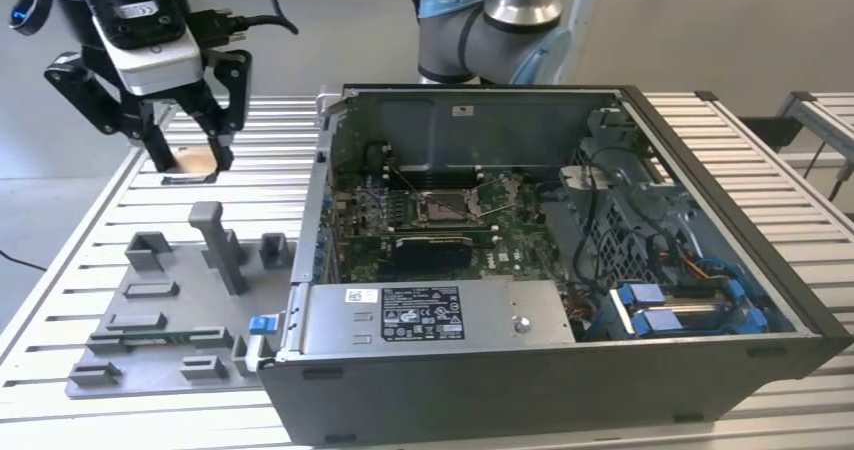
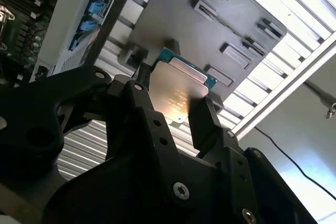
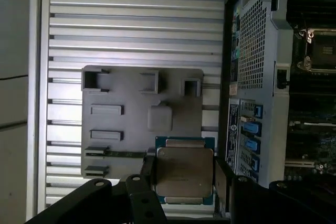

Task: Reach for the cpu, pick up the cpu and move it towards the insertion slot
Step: 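Pick up the cpu and move it towards the insertion slot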

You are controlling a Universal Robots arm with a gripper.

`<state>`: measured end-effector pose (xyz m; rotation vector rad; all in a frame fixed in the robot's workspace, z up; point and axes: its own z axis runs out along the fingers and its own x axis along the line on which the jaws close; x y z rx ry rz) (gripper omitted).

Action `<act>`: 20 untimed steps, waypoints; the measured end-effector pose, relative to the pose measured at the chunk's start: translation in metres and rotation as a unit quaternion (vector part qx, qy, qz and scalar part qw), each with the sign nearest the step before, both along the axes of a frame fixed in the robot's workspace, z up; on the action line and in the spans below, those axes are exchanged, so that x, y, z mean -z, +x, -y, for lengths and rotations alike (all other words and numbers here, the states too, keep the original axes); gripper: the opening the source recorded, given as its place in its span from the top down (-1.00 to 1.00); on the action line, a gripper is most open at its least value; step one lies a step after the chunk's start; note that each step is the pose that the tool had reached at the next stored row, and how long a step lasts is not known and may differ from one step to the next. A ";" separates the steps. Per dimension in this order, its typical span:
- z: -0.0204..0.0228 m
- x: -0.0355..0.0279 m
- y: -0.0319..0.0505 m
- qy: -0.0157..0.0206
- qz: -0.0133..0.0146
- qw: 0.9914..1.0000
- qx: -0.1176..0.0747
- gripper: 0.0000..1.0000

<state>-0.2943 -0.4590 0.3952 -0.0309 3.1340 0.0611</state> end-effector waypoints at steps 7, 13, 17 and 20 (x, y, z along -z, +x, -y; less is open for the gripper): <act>0.0000 0.0000 0.0227 0.000 0.000 1.000 0.000 1.00; 0.0000 -0.0001 0.0422 0.000 0.000 1.000 0.000 1.00; 0.0000 0.0000 0.0551 0.000 0.000 1.000 0.000 1.00; 0.0000 0.0000 0.0638 0.000 0.000 1.000 0.000 1.00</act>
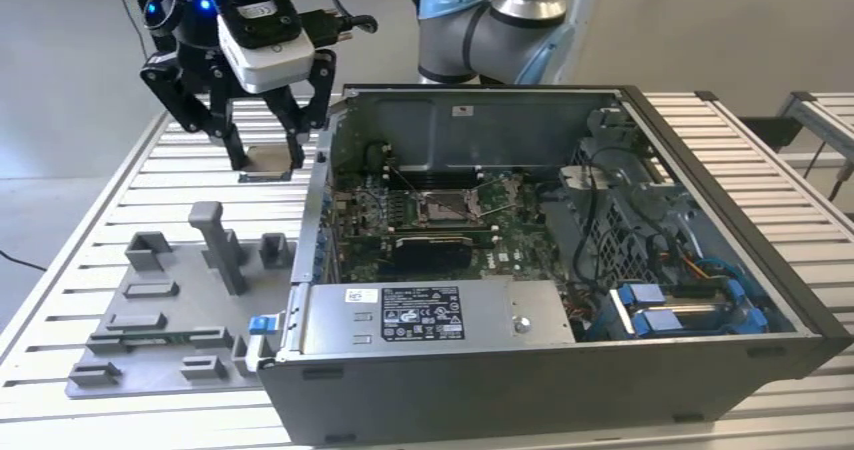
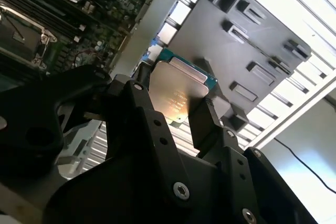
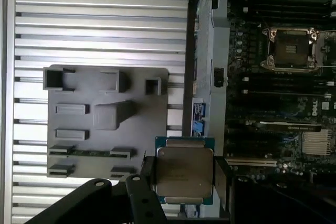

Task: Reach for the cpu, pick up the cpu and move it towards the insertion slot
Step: 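Pick up the cpu and move it towards the insertion slot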

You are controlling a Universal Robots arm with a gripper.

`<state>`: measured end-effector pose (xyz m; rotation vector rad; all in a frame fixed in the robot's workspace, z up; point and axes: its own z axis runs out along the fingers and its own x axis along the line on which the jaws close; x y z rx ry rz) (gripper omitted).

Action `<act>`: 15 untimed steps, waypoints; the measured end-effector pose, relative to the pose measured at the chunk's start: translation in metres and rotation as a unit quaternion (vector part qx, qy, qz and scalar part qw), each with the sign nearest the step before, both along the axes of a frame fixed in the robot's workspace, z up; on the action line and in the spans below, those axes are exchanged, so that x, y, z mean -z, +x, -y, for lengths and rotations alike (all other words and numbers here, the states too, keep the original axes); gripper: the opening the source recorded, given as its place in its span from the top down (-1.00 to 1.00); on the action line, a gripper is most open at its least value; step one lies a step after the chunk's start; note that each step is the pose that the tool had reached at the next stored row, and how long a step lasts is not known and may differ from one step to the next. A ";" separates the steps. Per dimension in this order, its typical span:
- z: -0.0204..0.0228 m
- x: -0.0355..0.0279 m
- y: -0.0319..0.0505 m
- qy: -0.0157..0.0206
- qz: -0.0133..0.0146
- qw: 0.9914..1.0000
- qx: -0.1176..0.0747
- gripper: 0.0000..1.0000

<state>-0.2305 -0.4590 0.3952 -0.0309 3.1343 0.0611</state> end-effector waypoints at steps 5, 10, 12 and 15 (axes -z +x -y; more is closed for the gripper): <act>0.0000 0.0000 0.0133 0.000 0.000 1.000 0.000 1.00; 0.0000 0.0000 0.0310 0.000 0.000 1.000 0.000 1.00; 0.0000 0.0000 0.0377 0.000 0.000 1.000 0.000 1.00; 0.0000 0.0000 0.0489 0.000 0.000 1.000 0.000 1.00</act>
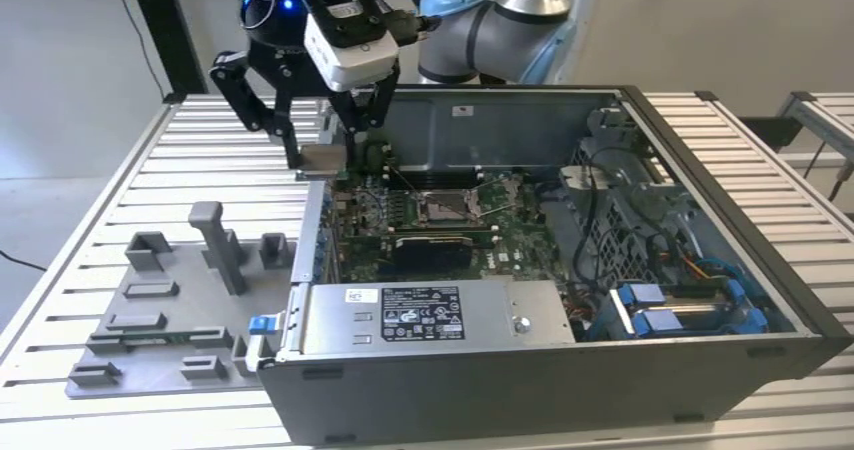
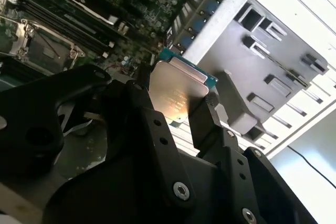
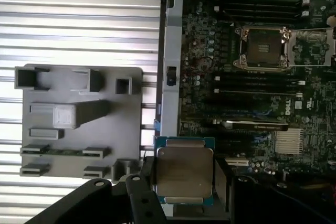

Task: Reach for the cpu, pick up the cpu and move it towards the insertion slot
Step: 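Pick up the cpu and move it towards the insertion slot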

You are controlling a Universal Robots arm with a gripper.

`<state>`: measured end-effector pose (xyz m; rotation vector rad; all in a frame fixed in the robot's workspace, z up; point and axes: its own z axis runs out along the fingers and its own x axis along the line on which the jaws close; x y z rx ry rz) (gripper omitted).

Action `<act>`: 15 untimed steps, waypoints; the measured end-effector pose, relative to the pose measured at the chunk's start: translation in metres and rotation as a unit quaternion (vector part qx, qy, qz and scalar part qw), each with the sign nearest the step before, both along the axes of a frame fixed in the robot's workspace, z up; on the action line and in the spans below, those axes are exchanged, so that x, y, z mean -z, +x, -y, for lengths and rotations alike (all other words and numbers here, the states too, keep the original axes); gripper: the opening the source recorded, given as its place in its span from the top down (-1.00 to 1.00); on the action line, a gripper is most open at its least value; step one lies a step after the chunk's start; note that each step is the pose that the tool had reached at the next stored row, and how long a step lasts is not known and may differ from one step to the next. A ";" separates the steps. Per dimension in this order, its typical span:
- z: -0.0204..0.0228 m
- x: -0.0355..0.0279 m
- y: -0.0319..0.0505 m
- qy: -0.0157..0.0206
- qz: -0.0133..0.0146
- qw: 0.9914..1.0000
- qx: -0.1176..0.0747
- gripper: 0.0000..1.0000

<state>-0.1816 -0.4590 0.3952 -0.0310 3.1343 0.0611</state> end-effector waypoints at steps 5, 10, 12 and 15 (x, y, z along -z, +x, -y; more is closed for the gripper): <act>0.0000 0.0000 0.0186 0.000 0.000 1.000 0.000 1.00; 0.0000 0.0000 0.0360 0.000 0.000 1.000 0.000 1.00; 0.0000 0.0000 0.0430 0.000 0.000 1.000 0.000 1.00; 0.0000 0.0000 0.0547 0.000 0.000 1.000 0.000 1.00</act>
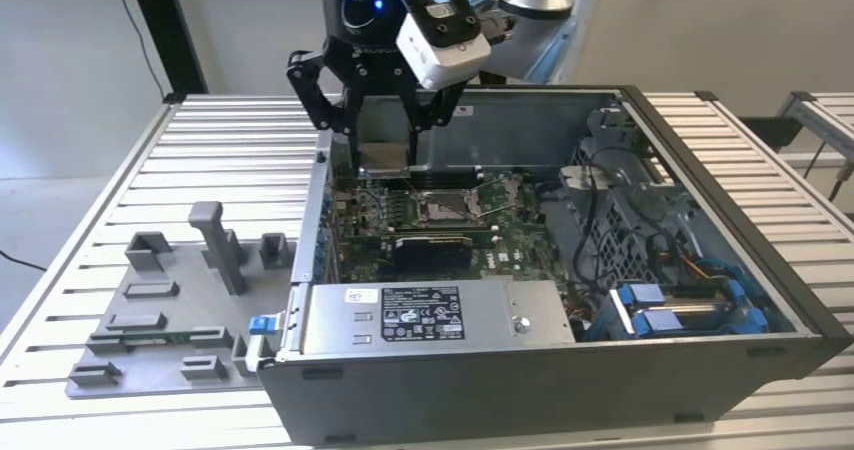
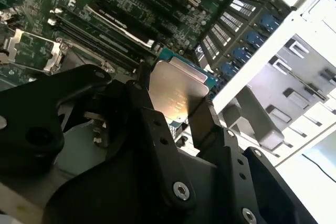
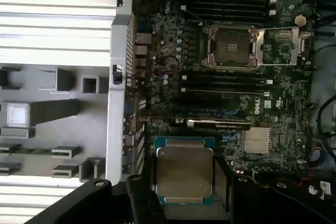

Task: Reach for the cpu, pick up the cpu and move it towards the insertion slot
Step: 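Pick up the cpu and move it towards the insertion slot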

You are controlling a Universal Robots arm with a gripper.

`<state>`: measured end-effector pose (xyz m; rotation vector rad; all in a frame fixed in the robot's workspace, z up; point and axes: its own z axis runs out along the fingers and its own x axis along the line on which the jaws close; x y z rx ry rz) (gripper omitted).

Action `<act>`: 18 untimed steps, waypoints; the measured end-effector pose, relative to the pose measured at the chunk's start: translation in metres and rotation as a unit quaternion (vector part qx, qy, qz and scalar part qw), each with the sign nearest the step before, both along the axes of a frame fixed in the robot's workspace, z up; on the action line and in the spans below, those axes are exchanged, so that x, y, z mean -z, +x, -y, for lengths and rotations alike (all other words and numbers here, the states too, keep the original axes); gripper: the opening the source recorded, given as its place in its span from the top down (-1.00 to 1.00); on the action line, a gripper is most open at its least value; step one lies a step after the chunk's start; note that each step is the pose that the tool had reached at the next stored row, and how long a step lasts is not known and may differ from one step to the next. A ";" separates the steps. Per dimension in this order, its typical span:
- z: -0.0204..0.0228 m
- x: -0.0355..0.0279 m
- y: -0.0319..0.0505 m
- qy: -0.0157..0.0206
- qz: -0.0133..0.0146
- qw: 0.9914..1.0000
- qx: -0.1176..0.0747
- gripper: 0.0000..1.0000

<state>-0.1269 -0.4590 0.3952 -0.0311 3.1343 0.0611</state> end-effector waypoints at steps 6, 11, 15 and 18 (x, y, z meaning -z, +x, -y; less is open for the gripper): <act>0.0000 0.0000 0.0260 0.000 0.000 1.000 0.000 1.00; 0.0000 0.0000 0.0465 0.000 0.000 1.000 0.000 1.00; 0.0000 0.0000 0.0630 0.000 0.000 1.000 0.000 1.00; 0.0000 0.0000 0.0731 0.000 0.000 1.000 0.000 1.00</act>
